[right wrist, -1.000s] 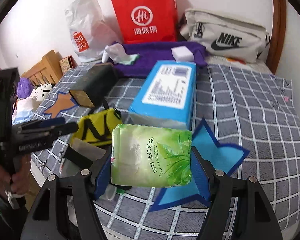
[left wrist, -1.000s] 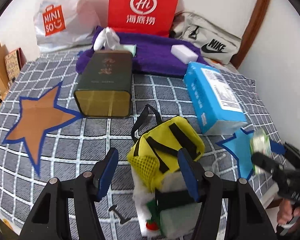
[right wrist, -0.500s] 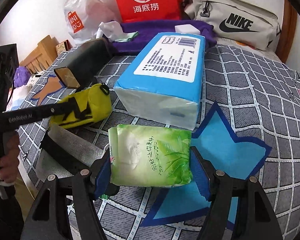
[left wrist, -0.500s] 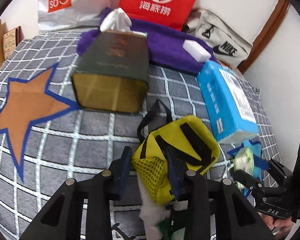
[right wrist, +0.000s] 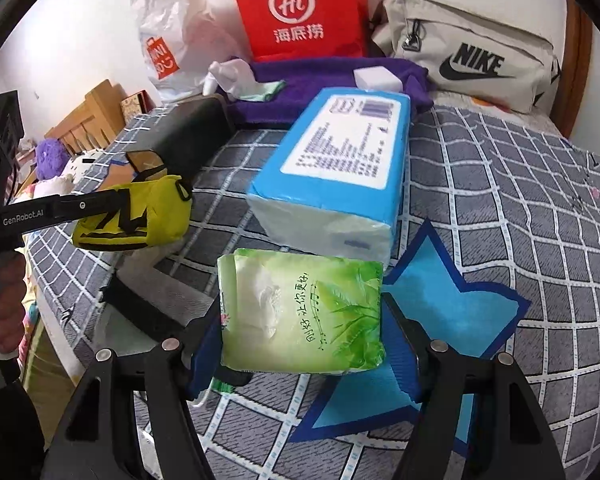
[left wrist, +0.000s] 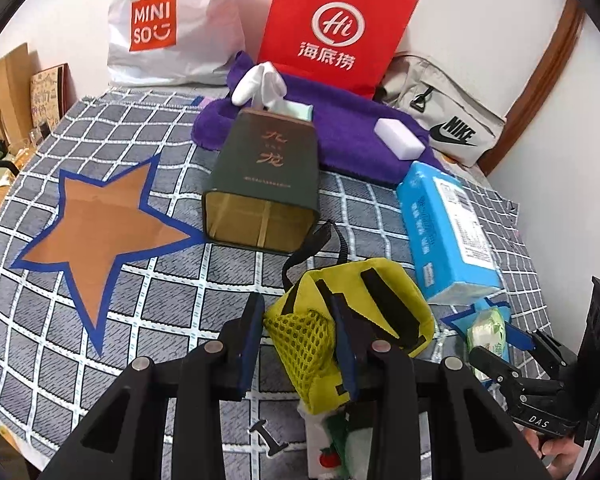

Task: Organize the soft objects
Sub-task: 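Carry the wipes pack with the right tool while the left tool carries the yellow bag toward the towel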

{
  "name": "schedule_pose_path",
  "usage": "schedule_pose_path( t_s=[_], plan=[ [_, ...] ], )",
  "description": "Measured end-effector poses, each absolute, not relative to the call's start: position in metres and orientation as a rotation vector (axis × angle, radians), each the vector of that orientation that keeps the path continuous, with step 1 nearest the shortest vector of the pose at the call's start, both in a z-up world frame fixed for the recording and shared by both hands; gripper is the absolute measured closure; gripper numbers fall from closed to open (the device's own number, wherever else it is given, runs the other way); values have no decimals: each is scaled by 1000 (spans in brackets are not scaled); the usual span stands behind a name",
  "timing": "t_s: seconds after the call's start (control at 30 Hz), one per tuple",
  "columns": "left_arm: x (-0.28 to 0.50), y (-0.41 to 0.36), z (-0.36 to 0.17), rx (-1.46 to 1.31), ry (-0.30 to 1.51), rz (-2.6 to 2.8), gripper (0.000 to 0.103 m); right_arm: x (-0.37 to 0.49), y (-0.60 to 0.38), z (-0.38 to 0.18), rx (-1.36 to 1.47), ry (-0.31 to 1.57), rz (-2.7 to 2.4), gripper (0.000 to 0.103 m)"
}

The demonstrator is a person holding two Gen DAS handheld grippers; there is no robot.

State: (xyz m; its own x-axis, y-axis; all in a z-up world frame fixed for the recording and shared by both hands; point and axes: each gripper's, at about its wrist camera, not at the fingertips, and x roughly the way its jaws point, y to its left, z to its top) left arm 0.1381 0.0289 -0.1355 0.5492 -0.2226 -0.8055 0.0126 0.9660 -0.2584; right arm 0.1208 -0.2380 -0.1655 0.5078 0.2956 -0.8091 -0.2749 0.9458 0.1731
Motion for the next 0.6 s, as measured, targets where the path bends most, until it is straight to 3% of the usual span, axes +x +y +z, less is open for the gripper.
schedule_pose_path(
  t_s=[0.6],
  plan=[
    [142, 32, -87, -241, 909, -126, 71, 127, -233, -106, 3, 901, 407, 32]
  ],
)
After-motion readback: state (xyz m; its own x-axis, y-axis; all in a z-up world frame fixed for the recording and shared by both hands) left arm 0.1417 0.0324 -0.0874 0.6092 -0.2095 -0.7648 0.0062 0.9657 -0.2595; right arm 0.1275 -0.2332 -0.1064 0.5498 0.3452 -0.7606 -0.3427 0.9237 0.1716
